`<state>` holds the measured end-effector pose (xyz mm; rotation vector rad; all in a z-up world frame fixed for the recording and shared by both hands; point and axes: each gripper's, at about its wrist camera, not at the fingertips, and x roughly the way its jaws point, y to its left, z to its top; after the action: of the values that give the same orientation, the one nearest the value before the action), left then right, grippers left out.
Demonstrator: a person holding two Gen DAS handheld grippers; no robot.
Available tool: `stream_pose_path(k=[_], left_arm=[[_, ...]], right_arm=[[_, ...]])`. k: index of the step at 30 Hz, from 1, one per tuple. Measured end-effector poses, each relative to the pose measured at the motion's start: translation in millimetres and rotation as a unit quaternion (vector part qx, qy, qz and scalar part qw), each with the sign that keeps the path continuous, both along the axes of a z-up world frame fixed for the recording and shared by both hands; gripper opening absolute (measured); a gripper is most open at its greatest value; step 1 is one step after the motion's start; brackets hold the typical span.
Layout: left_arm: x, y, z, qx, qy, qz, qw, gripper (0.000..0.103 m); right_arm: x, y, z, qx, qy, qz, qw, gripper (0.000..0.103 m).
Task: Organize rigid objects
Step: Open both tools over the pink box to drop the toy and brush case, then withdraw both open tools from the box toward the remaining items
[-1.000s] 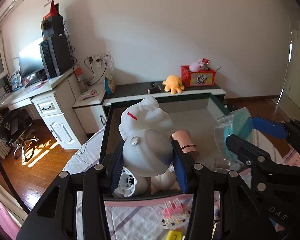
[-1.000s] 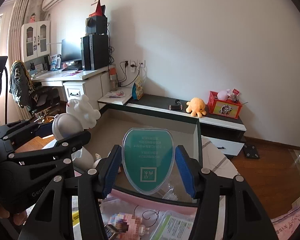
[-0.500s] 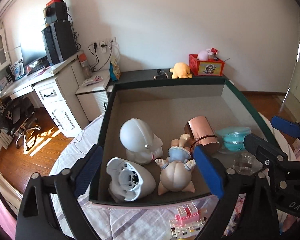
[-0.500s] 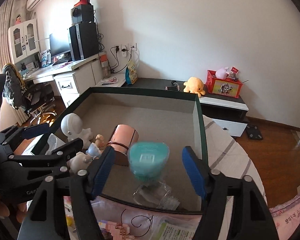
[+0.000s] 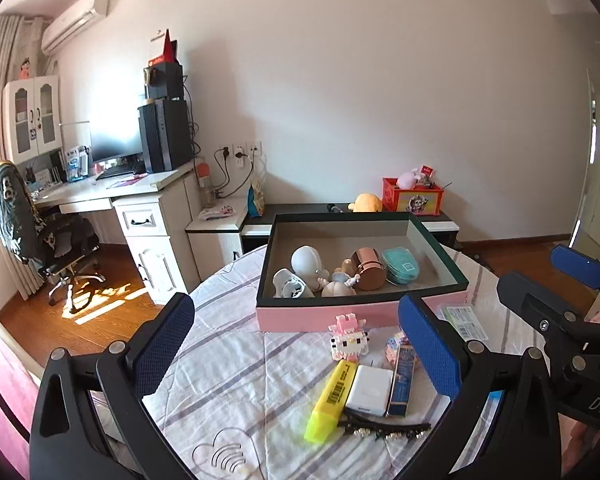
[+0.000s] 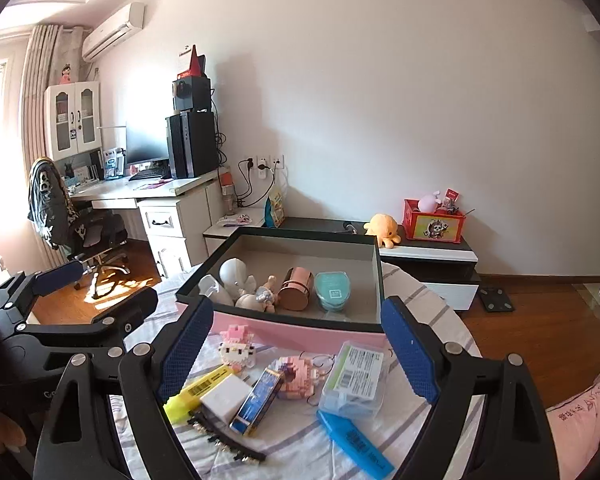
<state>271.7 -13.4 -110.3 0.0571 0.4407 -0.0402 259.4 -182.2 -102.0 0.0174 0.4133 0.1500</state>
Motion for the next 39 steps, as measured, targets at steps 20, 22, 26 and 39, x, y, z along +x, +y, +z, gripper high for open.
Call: stream_pose_path(k=[20,22,26,39], left_arm=[[-128,10,36,-0.003,-0.083,0.017,0.9964,0.103],[-131,9,37,-0.003,-0.085,0.015,0.9962,0.103],[-132,8,35,-0.001,-0.083,0.014,0.9965,0.103],[-74,6,-43,-0.031,0.066,-0.040,0.9965,0.103]], right_arm=[[-140,13,29,0.000,-0.073,-0.018,0.997,0.087],[-143,13,30,-0.001,-0.075,-0.019,0.997,0.087],[-143,12,29,-0.001,-0.073,-0.022,0.997,0.087],[-91,-3,-41,0.001,0.031,-0.023,0.999,0.087]])
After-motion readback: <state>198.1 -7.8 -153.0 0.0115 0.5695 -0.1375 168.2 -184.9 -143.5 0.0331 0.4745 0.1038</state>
